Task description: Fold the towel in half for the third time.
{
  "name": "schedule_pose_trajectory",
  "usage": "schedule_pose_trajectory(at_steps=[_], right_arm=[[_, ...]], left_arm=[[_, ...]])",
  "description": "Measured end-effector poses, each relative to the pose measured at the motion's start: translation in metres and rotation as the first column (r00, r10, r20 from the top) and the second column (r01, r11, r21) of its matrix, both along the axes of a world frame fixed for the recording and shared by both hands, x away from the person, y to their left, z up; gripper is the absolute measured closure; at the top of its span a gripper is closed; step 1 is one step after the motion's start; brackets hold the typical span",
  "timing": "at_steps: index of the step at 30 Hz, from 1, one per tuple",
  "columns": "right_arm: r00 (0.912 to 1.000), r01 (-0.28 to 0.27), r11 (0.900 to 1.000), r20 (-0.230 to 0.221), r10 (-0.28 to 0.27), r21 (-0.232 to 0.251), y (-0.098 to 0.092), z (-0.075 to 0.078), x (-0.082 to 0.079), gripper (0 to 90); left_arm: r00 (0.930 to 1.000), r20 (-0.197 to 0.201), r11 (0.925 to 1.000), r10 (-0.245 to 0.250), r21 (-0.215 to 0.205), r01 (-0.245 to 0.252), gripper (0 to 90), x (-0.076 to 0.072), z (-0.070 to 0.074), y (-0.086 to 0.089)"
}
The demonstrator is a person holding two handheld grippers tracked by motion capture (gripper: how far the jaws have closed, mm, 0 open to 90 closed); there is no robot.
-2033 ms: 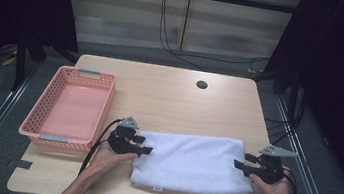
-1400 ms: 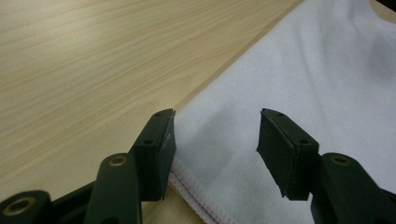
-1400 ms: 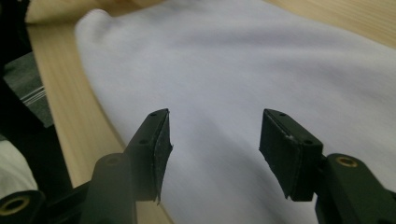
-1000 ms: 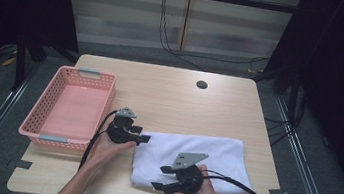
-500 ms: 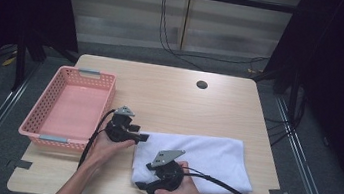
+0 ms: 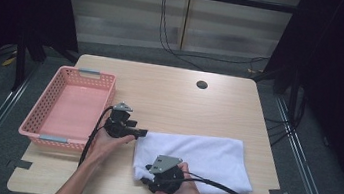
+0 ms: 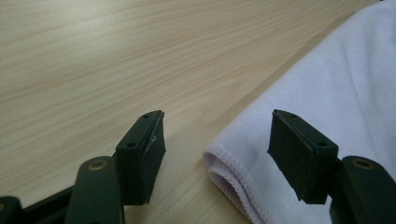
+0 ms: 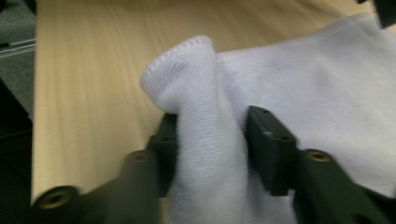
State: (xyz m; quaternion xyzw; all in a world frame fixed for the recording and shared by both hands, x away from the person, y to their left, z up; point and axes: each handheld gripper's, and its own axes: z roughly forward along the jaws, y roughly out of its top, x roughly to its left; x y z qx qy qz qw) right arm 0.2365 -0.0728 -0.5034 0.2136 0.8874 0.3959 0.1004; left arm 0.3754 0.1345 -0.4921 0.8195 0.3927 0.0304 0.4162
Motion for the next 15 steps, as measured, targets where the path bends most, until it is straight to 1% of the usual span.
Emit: schedule_pose_trajectory(at_steps=[1,2,4,8,9,10,11,13,14,15], right_arm=[[0.9996,0.018,1.0,-0.024,-0.017,0.01,-0.001,0.001,0.002,69.0],[0.999,0.023,1.0,-0.04,-0.022,0.019,-0.002,0.001,0.005,71.2],[0.9971,0.033,0.999,-0.07,-0.031,0.025,-0.003,0.002,0.008,72.7],[0.995,0.045,0.998,-0.091,-0.04,0.046,-0.005,0.001,0.009,73.2],[0.9944,0.045,0.998,-0.098,-0.039,0.053,-0.006,0.001,0.009,73.4],[0.9939,0.047,0.997,-0.103,-0.041,0.054,-0.007,0.001,0.009,73.4],[0.9936,0.046,0.997,-0.106,-0.04,0.057,-0.007,0.002,0.009,73.6],[0.9939,0.044,0.998,-0.104,-0.038,0.051,-0.008,0.003,0.009,74.1],[0.9931,0.046,0.998,-0.11,-0.039,0.053,-0.009,0.003,0.008,74.1],[0.9933,0.042,0.997,-0.11,-0.035,0.058,-0.009,0.002,0.008,74.3]], left_arm=[[1.0,-0.004,1.0,-0.002,0.001,0.002,33.9,0.001,-0.001,-0.001],[1.0,-0.002,0.9999,-0.008,0.009,0.008,33.2,0.001,-0.001,-0.003],[0.9997,-0.008,0.9996,-0.021,0.019,0.021,32.0,0.002,-0.004,-0.006],[0.9989,-0.015,0.998,-0.045,0.042,0.046,30.9,0.002,-0.008,-0.014],[0.9986,-0.015,0.997,-0.051,0.057,0.052,31.0,0.002,-0.008,-0.015],[0.9984,-0.014,0.997,-0.055,0.054,0.055,30.9,0.002,-0.008,-0.015],[0.9974,-0.019,0.9962,-0.069,0.051,0.07,31.9,0.002,-0.008,-0.015],[0.9966,-0.021,0.9957,-0.08,0.046,0.081,36.0,0.001,-0.008,-0.016],[0.9943,-0.024,0.9939,-0.104,0.034,0.105,40.9,-0.001,-0.008,-0.017],[0.9912,-0.024,0.9907,-0.13,0.036,0.131,48.8,-0.003,-0.009,-0.019]])
